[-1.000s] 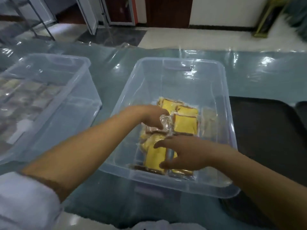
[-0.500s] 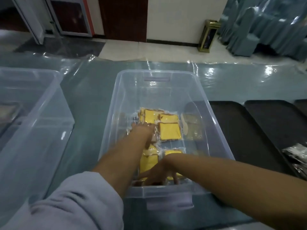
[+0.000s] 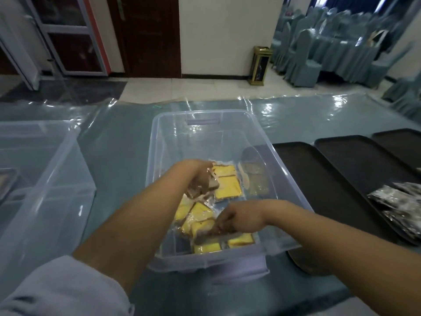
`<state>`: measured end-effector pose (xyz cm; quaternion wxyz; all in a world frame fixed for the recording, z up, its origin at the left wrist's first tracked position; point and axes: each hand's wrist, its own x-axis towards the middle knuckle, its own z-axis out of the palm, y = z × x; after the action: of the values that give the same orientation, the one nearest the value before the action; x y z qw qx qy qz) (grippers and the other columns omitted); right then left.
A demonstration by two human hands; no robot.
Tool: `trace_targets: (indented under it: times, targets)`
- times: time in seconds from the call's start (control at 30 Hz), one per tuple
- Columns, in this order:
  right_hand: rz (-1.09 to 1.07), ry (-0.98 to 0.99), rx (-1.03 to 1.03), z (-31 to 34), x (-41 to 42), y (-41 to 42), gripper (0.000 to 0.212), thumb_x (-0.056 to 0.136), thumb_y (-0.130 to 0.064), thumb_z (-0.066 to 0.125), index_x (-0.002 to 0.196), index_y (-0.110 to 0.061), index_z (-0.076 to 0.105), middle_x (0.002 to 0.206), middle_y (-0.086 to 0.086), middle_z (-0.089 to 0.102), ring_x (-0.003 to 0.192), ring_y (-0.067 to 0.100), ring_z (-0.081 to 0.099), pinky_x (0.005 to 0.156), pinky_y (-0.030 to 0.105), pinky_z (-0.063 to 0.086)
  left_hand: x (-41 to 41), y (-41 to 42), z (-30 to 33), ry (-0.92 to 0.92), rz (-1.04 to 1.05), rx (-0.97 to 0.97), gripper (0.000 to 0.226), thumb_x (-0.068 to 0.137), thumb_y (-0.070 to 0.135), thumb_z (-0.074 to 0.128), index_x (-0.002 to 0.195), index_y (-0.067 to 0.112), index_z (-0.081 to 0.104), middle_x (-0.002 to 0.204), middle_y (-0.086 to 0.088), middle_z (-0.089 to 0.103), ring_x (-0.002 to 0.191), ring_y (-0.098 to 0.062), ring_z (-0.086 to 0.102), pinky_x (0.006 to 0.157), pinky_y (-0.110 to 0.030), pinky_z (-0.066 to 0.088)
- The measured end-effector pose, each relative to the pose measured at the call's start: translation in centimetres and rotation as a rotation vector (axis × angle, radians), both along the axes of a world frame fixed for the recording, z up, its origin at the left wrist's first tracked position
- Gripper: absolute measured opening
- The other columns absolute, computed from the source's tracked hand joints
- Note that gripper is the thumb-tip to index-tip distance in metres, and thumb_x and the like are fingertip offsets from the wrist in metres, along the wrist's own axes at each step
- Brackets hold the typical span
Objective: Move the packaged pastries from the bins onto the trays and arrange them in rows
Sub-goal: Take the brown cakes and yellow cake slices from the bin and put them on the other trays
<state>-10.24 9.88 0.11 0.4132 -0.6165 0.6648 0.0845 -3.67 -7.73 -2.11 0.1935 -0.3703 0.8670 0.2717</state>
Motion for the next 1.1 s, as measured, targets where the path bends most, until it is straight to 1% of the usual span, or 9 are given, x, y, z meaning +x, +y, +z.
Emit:
trace_targets:
  times: [0.07, 0.23, 0.33, 0.47, 0.6, 0.73, 0.87, 0.93, 1.1]
  targets:
    - [-0.122, -0.072, -0.213, 2.2, -0.9, 1.8, 0.030, 0.104, -0.023, 0.044, 0.088, -0.032, 0.068, 0.083, -0.009, 0.061, 0.073, 0.003, 0.051, 0.071, 0.025, 0.040, 0.9, 0.0, 2.8, 0.213, 0.044, 0.049, 0.101, 0.077, 0.019, 0.084, 0.156, 0.031, 0.022, 0.151, -0.011, 0.044, 0.116, -0.032, 0.060, 0.090, -0.039, 0.053]
    - [-0.492, -0.271, -0.723, 5.1, -3.2, 8.3, 0.026, 0.102, -0.023, 0.049, 0.112, -0.033, 0.071, 0.099, -0.018, 0.071, 0.095, 0.001, 0.063, 0.088, 0.027, 0.048, 4.8, 2.6, 7.7, 0.784, 0.343, 0.285, 0.081, 0.078, 0.018, 0.083, 0.145, 0.037, 0.042, 0.117, -0.006, 0.063, 0.089, -0.017, 0.070, 0.065, -0.025, 0.056]
    - [-0.559, -0.383, -0.941, 6.8, -3.8, 12.7, 0.029, 0.101, -0.017, 0.050, 0.115, -0.031, 0.072, 0.101, -0.020, 0.072, 0.098, 0.001, 0.066, 0.086, 0.020, 0.051, 6.2, 6.1, 9.7, 1.029, 0.455, 0.392, 0.070, 0.074, 0.022, 0.082, 0.134, 0.043, 0.052, 0.112, -0.007, 0.072, 0.098, -0.016, 0.072, 0.086, -0.037, 0.057]
    - [-0.577, -0.430, -1.062, 8.4, -6.8, 18.2, 0.032, 0.098, -0.015, 0.051, 0.110, -0.035, 0.072, 0.100, -0.016, 0.073, 0.095, 0.005, 0.068, 0.080, 0.017, 0.052, 4.8, 13.0, 11.4, 1.187, 0.474, 0.437, 0.064, 0.069, 0.027, 0.078, 0.126, 0.047, 0.057, 0.096, 0.003, 0.076, 0.095, -0.012, 0.073, 0.089, -0.040, 0.053]
    - [-0.710, -0.432, -1.115, 8.7, -13.1, 24.9, 0.032, 0.092, -0.025, 0.051, 0.104, -0.048, 0.071, 0.097, -0.021, 0.073, 0.093, -0.001, 0.067, 0.077, 0.013, 0.051, -0.9, 20.7, 11.3, 1.248, 0.405, 0.551, 0.067, 0.067, 0.024, 0.083, 0.126, 0.047, 0.060, 0.092, 0.002, 0.072, 0.088, -0.014, 0.071, 0.079, -0.034, 0.055]
    - [-0.931, -0.390, -1.053, 5.2, -21.2, 32.7, 0.032, 0.097, -0.013, 0.053, 0.104, -0.037, 0.072, 0.098, -0.019, 0.073, 0.096, 0.001, 0.066, 0.085, 0.029, 0.051, -8.6, 27.0, 8.9, 1.221, 0.401, 0.593, 0.076, 0.054, 0.032, 0.089, 0.122, 0.053, 0.062, 0.094, 0.004, 0.072, 0.090, -0.013, 0.072, 0.069, -0.021, 0.055]
    - [-1.153, -0.381, -0.994, 1.1, -28.1, 39.5, 0.036, 0.100, -0.010, 0.050, 0.098, -0.041, 0.069, 0.095, -0.026, 0.072, 0.094, -0.006, 0.064, 0.081, 0.020, 0.047, -16.5, 32.8, 5.3, 1.114, 0.376, 0.604, 0.078, 0.061, 0.008, 0.086, 0.124, 0.047, 0.062, 0.098, 0.001, 0.074, 0.089, -0.014, 0.072, 0.066, -0.020, 0.055]
    - [-1.234, -0.343, -0.981, -0.5, -30.9, 42.6, 0.036, 0.100, -0.011, 0.050, 0.100, -0.042, 0.068, 0.094, -0.029, 0.071, 0.096, -0.008, 0.063, 0.083, 0.017, 0.047, -19.9, 35.7, 3.8, 1.051, 0.369, 0.608, 0.076, 0.061, 0.012, 0.083, 0.127, 0.042, 0.061, 0.102, -0.001, 0.075, 0.090, -0.014, 0.073, 0.068, -0.020, 0.056]
    - [-1.369, -0.268, -0.962, -2.6, -36.1, 48.1, 0.030, 0.101, -0.014, 0.049, 0.105, -0.037, 0.069, 0.091, -0.031, 0.070, 0.092, -0.007, 0.063, 0.079, 0.023, 0.048, -26.4, 39.5, 2.1, 0.865, 0.272, 0.606, 0.074, 0.062, 0.020, 0.084, 0.126, 0.050, 0.060, 0.112, 0.000, 0.073, 0.104, -0.012, 0.070, 0.085, -0.028, 0.054]
